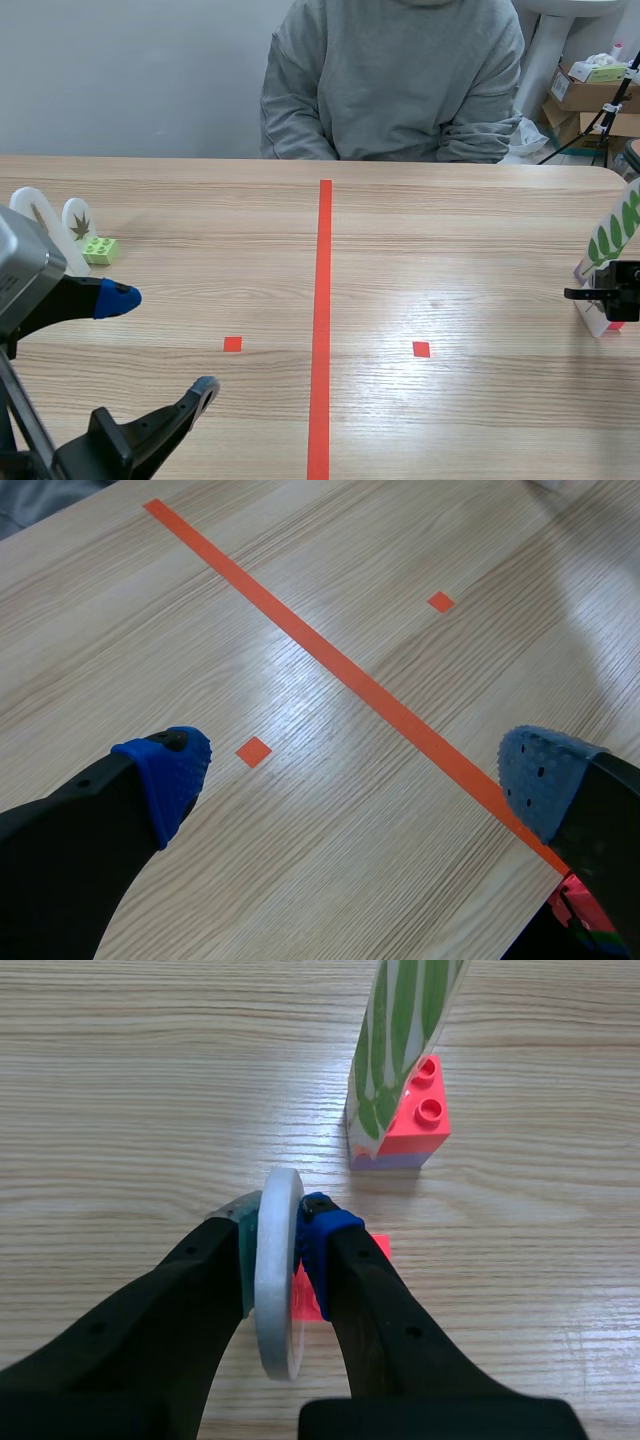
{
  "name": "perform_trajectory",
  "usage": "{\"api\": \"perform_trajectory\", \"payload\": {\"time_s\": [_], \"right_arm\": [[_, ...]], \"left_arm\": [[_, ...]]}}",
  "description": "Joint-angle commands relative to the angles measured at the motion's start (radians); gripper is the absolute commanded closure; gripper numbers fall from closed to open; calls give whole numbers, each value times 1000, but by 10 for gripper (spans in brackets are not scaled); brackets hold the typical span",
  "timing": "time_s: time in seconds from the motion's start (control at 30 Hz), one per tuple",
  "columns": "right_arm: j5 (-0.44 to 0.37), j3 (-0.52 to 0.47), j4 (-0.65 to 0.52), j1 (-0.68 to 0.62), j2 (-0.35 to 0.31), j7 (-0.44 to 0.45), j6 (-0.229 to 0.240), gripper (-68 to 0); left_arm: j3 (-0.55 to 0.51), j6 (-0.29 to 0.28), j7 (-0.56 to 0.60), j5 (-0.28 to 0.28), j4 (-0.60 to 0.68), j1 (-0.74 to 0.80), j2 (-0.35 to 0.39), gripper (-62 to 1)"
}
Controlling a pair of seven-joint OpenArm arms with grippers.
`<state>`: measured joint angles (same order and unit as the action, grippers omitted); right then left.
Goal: Do the leaf sorting experiment
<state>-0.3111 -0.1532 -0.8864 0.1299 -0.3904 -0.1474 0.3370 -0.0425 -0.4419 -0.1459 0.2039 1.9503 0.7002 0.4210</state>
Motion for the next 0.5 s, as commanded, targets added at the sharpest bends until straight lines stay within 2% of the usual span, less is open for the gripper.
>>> {"api": "perform_trajectory", "payload": {"time_s": [0.0,0.13,0.23,0.27,0.37,0.4,0.47], "right_arm": [[-7,3,-13,19,-19,-9,3,-18],[-7,3,-13,19,-20,-29,9,-37],[-6,2,-16,19,-25,-46,45,-55],[-7,0,-16,19,-27,-54,53,-108],[-9,-20,-18,16,-31,-64,53,-341],[-11,-31,-19,16,-32,-64,53,-396],[-11,-55,-19,13,-32,-64,53,-465]], "left_arm": [[-3,2,16,10,19,-3,-8,-617],[-3,2,16,10,19,-3,-8,-617],[-3,2,16,10,19,-3,-8,-617],[-3,2,16,10,19,-3,-8,-617],[-3,2,14,10,19,-3,-8,-617],[-3,2,14,10,19,-3,-8,-617],[-3,2,14,10,19,-3,-8,-617]]}}
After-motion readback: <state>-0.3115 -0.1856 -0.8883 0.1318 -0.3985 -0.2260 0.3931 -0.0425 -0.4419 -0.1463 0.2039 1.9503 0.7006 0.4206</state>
